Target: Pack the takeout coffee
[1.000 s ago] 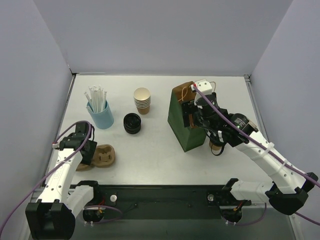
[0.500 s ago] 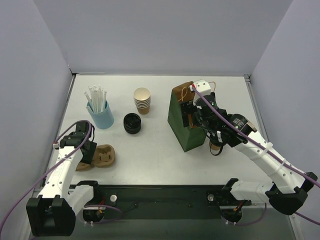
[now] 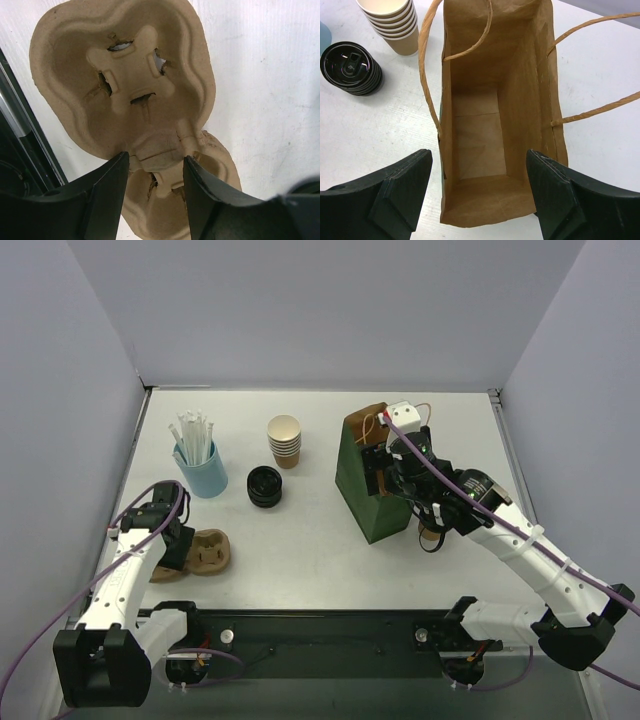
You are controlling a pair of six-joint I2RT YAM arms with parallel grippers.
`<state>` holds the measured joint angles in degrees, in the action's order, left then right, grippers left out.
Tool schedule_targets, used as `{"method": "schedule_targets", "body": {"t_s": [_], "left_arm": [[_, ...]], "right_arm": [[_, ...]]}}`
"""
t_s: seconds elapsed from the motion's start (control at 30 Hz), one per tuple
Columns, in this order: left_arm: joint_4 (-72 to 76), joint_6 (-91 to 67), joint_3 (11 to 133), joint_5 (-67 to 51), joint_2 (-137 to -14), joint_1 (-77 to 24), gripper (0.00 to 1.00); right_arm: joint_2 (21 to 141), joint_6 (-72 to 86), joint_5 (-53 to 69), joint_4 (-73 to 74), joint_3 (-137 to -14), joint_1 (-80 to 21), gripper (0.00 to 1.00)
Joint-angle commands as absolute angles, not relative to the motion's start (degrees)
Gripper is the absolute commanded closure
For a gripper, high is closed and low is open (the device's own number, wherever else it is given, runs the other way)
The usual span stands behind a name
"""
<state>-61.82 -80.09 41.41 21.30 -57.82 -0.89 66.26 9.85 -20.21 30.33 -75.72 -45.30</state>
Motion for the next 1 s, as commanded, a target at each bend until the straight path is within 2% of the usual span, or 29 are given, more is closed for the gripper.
{"method": "schedule_targets", "body": {"t_s": [0.0,0.53,0.67,0.83,0.97], "left_arm": [[-65.39,-100.2,43.33,13.71,-57.74,-0.35,0.43],[-62.41,-101.51,42.37,15.03,-59.68,1.5,0.43],[-62.23,-101.25,42.27,15.2,-59.24,1.58,0.61],[-62.66,-99.59,44.55,16.87,-58.45,1.67,0.69],[-64.77,-97.3,48.42,17.31,-58.97,1.67,0.7]], "right_arm": [[65.3,9.05,-22.41,29.09,-75.15,-44.91,0.23],[65.04,8.17,-23.02,28.57,-74.36,-44.91,0.23],[65.48,8.09,-22.85,28.48,-74.27,-44.82,0.23],[65.13,8.35,-22.68,28.48,-74.35,-44.83,0.23],[64.69,8.26,-22.5,28.48,-74.44,-44.91,0.23]]}}
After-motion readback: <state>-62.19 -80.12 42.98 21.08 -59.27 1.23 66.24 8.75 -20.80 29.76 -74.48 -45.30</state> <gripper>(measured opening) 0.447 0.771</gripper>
